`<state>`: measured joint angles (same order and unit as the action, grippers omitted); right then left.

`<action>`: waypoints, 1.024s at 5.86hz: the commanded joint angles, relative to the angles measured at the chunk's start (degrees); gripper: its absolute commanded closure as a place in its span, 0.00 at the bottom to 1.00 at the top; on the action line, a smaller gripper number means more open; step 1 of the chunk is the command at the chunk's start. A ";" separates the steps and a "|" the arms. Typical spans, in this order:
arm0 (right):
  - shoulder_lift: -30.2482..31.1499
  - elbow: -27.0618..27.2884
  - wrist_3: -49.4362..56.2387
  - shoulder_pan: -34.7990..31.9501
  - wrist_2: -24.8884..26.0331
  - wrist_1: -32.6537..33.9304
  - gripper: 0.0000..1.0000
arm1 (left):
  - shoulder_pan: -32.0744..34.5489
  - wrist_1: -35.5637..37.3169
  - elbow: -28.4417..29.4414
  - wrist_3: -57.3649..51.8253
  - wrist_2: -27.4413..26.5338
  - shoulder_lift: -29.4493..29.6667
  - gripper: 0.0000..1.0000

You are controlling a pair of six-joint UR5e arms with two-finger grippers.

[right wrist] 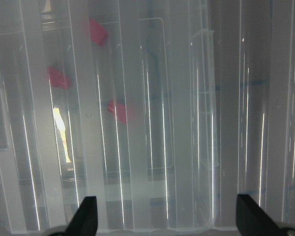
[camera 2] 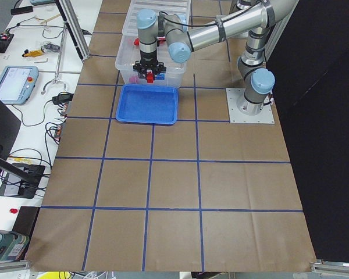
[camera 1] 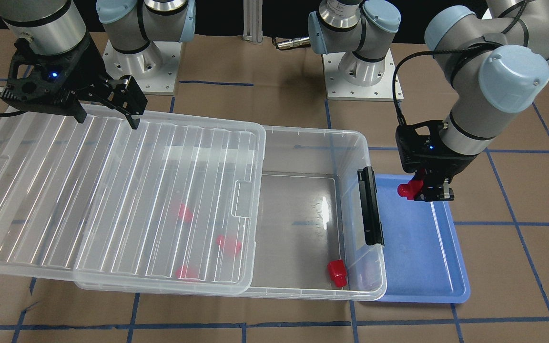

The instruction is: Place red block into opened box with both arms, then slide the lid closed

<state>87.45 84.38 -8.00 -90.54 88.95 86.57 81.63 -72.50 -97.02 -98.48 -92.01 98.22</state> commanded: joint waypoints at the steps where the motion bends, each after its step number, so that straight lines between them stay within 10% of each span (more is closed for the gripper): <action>1: 0.17 0.00 0.00 -0.07 -0.09 0.00 0.00 | 8.93 -0.89 3.75 13.67 0.16 1.17 0.90; 6: 0.18 0.09 0.00 -0.07 -0.09 -0.26 0.00 | 16.10 9.63 0.18 19.55 4.47 14.33 0.90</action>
<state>87.63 84.46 -8.04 -90.61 88.86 86.33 97.21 -65.54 -95.84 -79.21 -87.64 109.31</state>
